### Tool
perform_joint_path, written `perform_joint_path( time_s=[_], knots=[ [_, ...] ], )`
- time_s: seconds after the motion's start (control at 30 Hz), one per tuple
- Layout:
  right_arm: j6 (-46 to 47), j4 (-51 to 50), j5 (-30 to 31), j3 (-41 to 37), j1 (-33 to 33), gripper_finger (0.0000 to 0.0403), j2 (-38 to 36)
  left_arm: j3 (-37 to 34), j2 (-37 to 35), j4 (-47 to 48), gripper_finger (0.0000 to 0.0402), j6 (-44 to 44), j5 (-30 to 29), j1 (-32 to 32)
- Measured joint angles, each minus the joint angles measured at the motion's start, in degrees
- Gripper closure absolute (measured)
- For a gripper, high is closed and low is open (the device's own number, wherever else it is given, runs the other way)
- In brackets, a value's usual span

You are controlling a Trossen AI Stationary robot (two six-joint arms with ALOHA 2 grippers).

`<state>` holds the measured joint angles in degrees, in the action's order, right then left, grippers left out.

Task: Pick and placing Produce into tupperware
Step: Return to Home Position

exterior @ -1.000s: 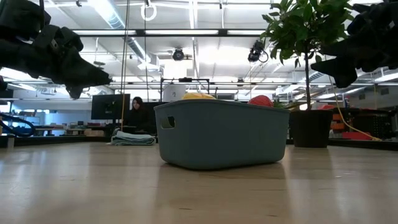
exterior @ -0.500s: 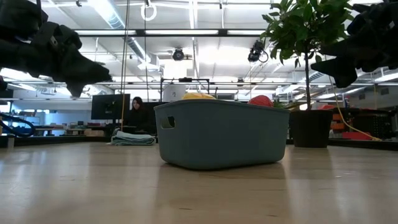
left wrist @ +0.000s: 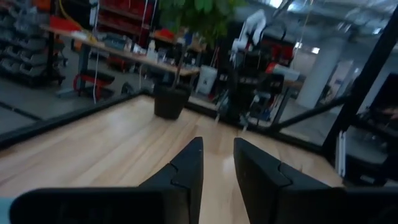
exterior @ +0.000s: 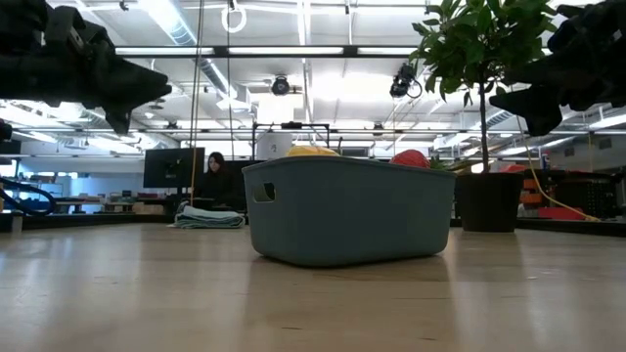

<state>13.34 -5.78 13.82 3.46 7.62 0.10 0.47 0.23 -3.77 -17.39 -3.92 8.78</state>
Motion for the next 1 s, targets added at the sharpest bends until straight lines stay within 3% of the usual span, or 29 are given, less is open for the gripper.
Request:
perform_joint_path(
  time_s=[1.0],
  knots=[
    [0.02, 0.04, 0.00, 0.00, 0.04, 0.0139, 0.36, -0.04, 0.00, -0.65, 0.0301, 0.04, 0.09, 0.00]
  ],
)
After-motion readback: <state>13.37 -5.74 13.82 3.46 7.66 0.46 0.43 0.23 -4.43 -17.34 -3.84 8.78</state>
